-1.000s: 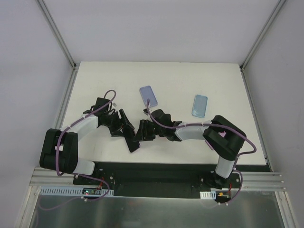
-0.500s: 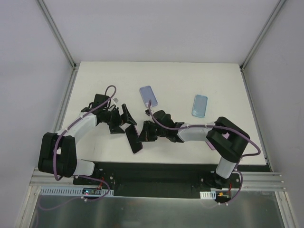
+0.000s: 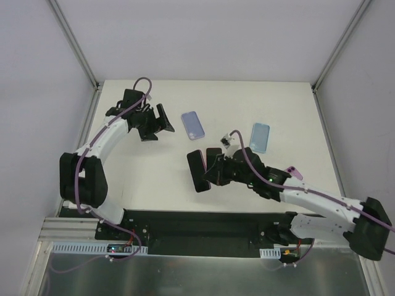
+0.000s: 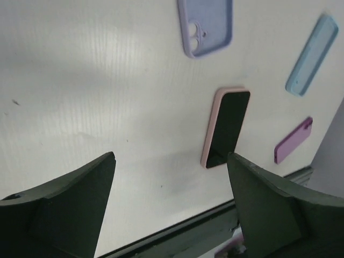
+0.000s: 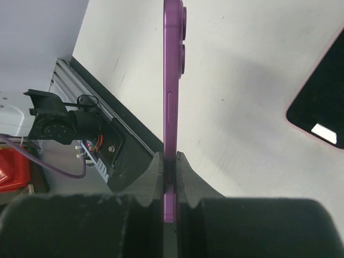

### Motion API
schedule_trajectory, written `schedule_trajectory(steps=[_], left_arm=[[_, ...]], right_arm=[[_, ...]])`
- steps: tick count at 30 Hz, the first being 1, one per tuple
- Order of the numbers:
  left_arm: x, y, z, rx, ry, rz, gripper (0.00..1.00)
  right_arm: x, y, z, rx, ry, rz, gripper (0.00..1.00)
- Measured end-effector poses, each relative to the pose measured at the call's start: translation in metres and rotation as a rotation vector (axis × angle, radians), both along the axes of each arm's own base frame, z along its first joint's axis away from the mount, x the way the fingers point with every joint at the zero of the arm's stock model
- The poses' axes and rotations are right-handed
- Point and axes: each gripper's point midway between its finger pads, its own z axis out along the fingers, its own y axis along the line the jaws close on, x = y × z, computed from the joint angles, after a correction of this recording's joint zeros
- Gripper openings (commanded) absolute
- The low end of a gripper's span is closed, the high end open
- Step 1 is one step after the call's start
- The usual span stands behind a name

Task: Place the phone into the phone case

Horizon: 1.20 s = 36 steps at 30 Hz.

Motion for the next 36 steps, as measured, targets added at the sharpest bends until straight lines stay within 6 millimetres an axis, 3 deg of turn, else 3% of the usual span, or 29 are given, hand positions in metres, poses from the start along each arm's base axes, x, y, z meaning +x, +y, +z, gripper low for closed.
schedule_trajectory(steps=[4, 8, 14, 20, 25, 27, 36], left_arm=[[0.037, 0.000, -0.019, 0.059, 0.048, 0.047, 0.77], [0.071, -0.018, -0.034, 0.095, 0.054, 0.035, 0.73], [0.119, -0.071, -0.043, 0.042, -0.001, -0.074, 0.60], [0.158, -0.106, -0.063, -0.009, -0.049, -0.179, 0.33], [0.184, -0.115, -0.076, -0.018, -0.083, -0.199, 0.23], [0.189, -0.116, -0.082, -0.019, -0.082, -0.199, 0.24], [0.196, -0.089, -0.100, 0.053, -0.046, -0.128, 0.26]], right_arm=[[-0.008, -0.035, 0.030, 0.010, -0.097, -0.058, 0.02], [-0.013, -0.067, 0.043, -0.005, -0.148, -0.119, 0.02], [-0.016, -0.100, 0.043, -0.044, -0.179, -0.187, 0.02], [-0.018, -0.116, 0.034, -0.098, -0.177, -0.217, 0.02], [-0.020, -0.127, 0.030, -0.128, -0.180, -0.233, 0.02], [-0.020, -0.131, 0.031, -0.127, -0.186, -0.243, 0.02], [-0.020, -0.144, 0.037, -0.142, -0.209, -0.273, 0.02]])
